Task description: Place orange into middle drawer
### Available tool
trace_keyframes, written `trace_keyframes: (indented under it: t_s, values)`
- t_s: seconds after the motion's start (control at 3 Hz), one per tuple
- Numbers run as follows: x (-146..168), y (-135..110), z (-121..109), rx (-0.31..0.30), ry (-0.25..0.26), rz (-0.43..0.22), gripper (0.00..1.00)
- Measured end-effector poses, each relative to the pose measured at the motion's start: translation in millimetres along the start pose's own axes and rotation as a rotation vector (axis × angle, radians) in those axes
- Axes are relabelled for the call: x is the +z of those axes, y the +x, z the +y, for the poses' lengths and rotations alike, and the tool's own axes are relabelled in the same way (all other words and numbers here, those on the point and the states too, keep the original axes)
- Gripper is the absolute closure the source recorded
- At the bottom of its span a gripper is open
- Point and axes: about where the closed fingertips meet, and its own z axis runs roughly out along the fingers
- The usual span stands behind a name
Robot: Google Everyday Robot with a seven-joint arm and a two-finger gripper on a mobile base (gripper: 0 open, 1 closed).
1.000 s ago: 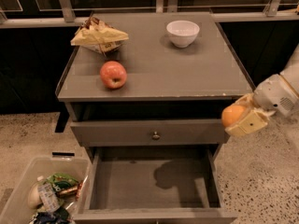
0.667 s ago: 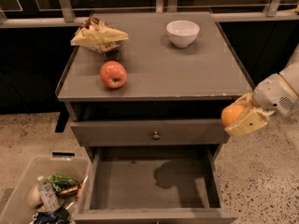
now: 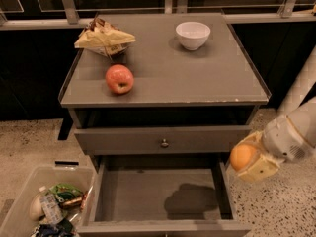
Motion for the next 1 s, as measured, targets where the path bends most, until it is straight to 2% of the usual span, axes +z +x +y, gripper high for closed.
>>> trace_keyframes:
  t_s: [0.33,0.67,1.0]
  values:
    - [55,41,24,0.018,-0.011,0.022,1.0]
    - [74,53,37,0.039,-0.039,0.036,1.0]
    - [72,51,36,0.036,-0.037,0.034,1.0]
